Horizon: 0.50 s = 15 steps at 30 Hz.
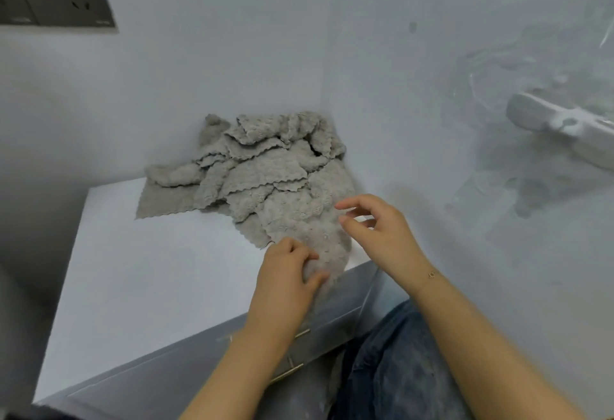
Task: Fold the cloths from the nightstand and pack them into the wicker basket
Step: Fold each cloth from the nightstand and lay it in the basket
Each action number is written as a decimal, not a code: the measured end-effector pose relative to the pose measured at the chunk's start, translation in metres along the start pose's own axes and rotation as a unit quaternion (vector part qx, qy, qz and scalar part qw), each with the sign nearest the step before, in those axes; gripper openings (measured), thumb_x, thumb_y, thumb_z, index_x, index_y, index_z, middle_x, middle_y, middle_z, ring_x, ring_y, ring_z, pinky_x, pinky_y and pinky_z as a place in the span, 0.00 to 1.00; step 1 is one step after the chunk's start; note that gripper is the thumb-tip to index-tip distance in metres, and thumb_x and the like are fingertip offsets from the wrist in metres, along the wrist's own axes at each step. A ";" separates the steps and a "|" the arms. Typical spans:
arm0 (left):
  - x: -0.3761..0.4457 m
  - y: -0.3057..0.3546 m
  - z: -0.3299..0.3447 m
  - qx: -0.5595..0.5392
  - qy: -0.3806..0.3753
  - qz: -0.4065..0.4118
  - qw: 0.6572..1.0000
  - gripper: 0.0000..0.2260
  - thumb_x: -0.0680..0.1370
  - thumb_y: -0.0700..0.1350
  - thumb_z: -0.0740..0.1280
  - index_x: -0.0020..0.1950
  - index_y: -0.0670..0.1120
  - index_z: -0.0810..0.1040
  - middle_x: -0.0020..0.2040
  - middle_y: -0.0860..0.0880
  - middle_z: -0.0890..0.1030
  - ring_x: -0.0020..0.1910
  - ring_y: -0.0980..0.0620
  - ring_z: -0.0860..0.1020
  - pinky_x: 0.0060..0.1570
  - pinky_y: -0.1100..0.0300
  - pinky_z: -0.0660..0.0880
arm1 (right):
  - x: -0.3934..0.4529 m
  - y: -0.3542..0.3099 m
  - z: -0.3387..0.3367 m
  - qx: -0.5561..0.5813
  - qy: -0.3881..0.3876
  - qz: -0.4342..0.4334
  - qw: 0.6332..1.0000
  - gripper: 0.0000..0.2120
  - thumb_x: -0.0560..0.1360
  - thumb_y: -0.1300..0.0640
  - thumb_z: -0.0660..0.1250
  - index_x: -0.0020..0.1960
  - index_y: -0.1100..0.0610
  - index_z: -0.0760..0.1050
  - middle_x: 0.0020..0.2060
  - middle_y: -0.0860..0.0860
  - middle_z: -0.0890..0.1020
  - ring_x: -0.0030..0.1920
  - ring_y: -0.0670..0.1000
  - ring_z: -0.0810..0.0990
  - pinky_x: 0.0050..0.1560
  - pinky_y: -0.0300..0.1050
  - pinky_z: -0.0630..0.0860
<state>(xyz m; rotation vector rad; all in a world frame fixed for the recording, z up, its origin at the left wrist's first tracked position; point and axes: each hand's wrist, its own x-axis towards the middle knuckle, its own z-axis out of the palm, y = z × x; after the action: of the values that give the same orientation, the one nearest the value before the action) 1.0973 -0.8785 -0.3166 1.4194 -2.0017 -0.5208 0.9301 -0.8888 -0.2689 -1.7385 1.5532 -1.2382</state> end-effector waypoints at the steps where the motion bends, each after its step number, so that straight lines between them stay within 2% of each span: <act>1: 0.000 -0.001 0.000 -0.002 0.006 0.001 1.000 0.07 0.75 0.50 0.72 0.51 0.50 0.81 0.48 0.56 0.74 0.50 0.57 0.71 0.45 0.70 0.62 | 0.004 0.003 0.003 0.011 0.001 0.001 1.000 0.12 0.75 0.63 0.67 0.48 0.46 0.80 0.51 0.43 0.81 0.50 0.42 0.79 0.53 0.44 0.78; 4: -0.004 -0.009 -0.011 -0.002 0.014 0.011 1.000 0.03 0.76 0.48 0.71 0.47 0.50 0.81 0.44 0.58 0.74 0.45 0.59 0.71 0.44 0.72 0.66 | 0.006 0.011 0.008 0.039 0.001 0.005 0.999 0.12 0.76 0.64 0.67 0.49 0.48 0.81 0.50 0.43 0.82 0.49 0.41 0.79 0.51 0.40 0.78; 7: -0.015 -0.029 -0.034 0.015 -0.018 0.037 0.999 0.02 0.75 0.49 0.72 0.46 0.52 0.81 0.44 0.59 0.76 0.43 0.63 0.72 0.44 0.74 0.66 | 0.004 0.014 0.013 0.010 -0.018 -0.030 0.999 0.11 0.75 0.64 0.68 0.50 0.49 0.81 0.50 0.42 0.81 0.52 0.39 0.78 0.53 0.32 0.73; 9: -0.026 -0.046 -0.056 0.021 -0.055 0.039 0.998 0.03 0.74 0.51 0.72 0.45 0.53 0.82 0.44 0.60 0.78 0.45 0.64 0.74 0.45 0.73 0.67 | 0.002 0.012 0.018 -0.013 -0.046 -0.063 0.997 0.08 0.75 0.63 0.69 0.52 0.53 0.81 0.50 0.43 0.80 0.53 0.39 0.77 0.53 0.29 0.71; 12: -0.040 -0.067 -0.096 0.030 -0.090 0.022 0.995 0.04 0.73 0.54 0.70 0.43 0.55 0.82 0.44 0.61 0.79 0.46 0.64 0.76 0.46 0.69 0.70 | -0.002 0.010 0.033 -0.058 -0.105 -0.106 0.987 0.08 0.76 0.60 0.69 0.55 0.53 0.80 0.51 0.43 0.79 0.54 0.40 0.76 0.56 0.28 0.69; 15: -0.046 -0.084 -0.131 0.099 -0.118 0.006 0.988 0.03 0.75 0.50 0.72 0.44 0.58 0.80 0.44 0.62 0.77 0.46 0.63 0.75 0.45 0.71 0.69 | -0.007 0.004 0.054 -0.078 -0.174 -0.131 0.973 0.11 0.76 0.59 0.69 0.58 0.52 0.79 0.54 0.43 0.78 0.57 0.39 0.75 0.58 0.28 0.68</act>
<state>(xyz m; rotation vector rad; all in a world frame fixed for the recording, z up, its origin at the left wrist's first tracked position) 1.2556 -0.8597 -0.2865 1.5220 -2.3021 -0.5170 0.9748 -0.8937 -0.2996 -2.1825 1.2715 -0.8776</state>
